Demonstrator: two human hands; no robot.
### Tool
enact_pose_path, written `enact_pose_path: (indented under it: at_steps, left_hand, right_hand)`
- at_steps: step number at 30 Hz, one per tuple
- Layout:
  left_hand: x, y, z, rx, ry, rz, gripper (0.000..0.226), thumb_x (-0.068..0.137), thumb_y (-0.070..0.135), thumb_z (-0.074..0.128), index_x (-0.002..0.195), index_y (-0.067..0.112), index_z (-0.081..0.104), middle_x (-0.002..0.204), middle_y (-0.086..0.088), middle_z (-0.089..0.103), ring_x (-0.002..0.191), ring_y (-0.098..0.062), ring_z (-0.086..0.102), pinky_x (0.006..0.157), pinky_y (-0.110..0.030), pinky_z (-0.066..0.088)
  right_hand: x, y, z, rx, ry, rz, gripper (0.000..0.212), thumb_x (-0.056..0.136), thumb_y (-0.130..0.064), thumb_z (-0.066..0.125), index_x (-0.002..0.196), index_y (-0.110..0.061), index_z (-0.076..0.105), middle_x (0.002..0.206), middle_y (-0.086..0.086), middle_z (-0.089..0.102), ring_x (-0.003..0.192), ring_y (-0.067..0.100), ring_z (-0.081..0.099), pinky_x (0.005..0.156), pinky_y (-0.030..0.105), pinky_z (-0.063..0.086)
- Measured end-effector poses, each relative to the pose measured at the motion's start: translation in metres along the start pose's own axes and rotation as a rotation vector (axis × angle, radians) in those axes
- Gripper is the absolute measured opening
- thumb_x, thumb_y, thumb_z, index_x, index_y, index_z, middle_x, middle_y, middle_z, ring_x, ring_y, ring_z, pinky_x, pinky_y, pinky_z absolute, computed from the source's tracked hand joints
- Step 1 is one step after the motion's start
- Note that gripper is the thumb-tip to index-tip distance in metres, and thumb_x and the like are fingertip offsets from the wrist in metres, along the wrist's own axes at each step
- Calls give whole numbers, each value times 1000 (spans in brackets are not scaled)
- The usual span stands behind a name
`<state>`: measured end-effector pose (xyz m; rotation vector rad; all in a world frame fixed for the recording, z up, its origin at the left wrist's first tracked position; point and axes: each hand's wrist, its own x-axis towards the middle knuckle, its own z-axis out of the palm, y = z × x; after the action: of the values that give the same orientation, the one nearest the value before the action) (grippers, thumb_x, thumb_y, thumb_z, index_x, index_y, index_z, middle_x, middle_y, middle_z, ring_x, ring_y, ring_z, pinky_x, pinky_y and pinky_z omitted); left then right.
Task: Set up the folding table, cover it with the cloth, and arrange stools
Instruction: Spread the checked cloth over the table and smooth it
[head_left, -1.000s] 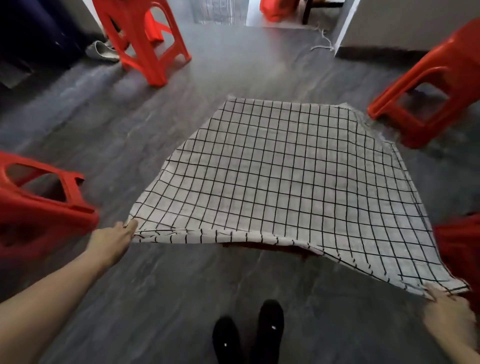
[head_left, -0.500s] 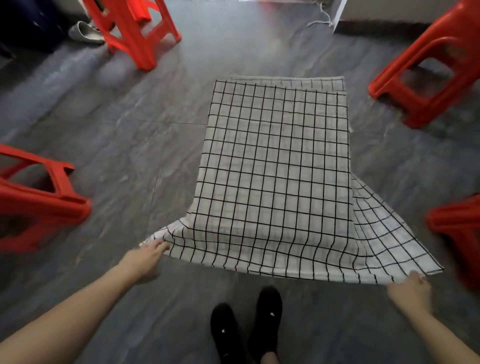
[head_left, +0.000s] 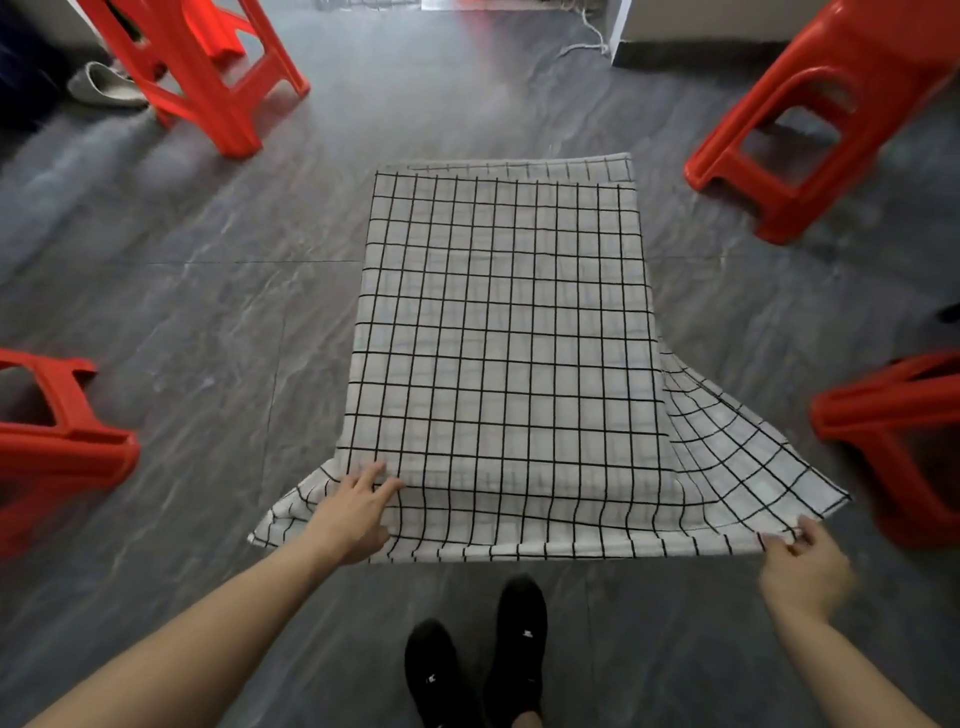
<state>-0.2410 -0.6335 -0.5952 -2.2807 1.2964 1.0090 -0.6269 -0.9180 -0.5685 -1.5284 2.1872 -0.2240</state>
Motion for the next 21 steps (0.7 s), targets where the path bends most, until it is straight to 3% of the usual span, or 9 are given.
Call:
enact_pose_path:
  at_steps: [3, 6, 8, 10, 12, 14, 16, 21]
  left_hand:
    - [3, 4, 2, 15, -64, -24, 75, 87, 33, 55, 151, 41, 16, 161, 0, -3, 146, -30, 9, 106, -49, 40]
    - [5, 11, -1, 57, -49, -43, 72, 89, 36, 52, 150, 43, 15, 162, -4, 0, 145, -32, 14, 106, -47, 38]
    - [5, 18, -5, 85, -66, -54, 72, 88, 40, 53, 150, 42, 17, 161, -8, 5, 142, -34, 20, 103, -46, 40]
    - [6, 26, -10, 95, -54, -60, 70, 83, 45, 56, 145, 38, 26, 152, -10, 22, 133, -33, 35, 92, -42, 47]
    - [7, 35, -19, 92, 16, -74, 61, 80, 48, 56, 134, 30, 35, 132, -6, 40, 114, -28, 50, 81, -38, 48]
    - [11, 46, -29, 136, 107, -78, 54, 81, 43, 56, 128, 23, 38, 126, -3, 43, 109, -25, 51, 80, -35, 48]
    - [19, 58, -34, 150, 181, -25, 51, 82, 34, 56, 127, 20, 38, 129, -4, 39, 112, -25, 46, 83, -35, 49]
    - [43, 99, -43, 167, 183, 240, 55, 84, 20, 50, 137, 22, 33, 151, -9, 23, 134, -31, 29, 102, -44, 41]
  right_hand:
    - [8, 10, -3, -118, -94, 221, 33, 84, 4, 65, 112, 19, 56, 118, 37, 58, 112, 47, 56, 94, 45, 42]
    - [8, 11, 2, -169, -227, 346, 45, 88, -6, 64, 126, 15, 49, 135, 33, 48, 126, 44, 46, 105, 42, 36]
    - [4, 5, 11, -82, -228, 352, 47, 84, 1, 67, 124, 16, 47, 132, 37, 46, 123, 46, 45, 106, 44, 35]
    - [1, -3, 22, 22, -235, 387, 59, 82, -2, 70, 131, 12, 41, 138, 33, 40, 124, 44, 44, 104, 46, 38]
    - [-1, -14, 34, 249, -286, 574, 76, 80, -23, 76, 140, 1, 36, 144, 22, 40, 126, 40, 45, 98, 50, 45]
    - [-4, -22, 42, 465, -392, 771, 74, 78, -43, 75, 137, -10, 45, 135, 11, 48, 116, 32, 50, 78, 42, 50]
    - [-4, -19, 51, 505, -383, 769, 72, 76, -49, 75, 130, -8, 52, 113, 8, 55, 94, 25, 52, 63, 33, 44]
    - [2, -11, 59, 389, -266, 606, 64, 74, -41, 81, 114, 4, 60, 104, 16, 63, 88, 26, 56, 77, 40, 45]
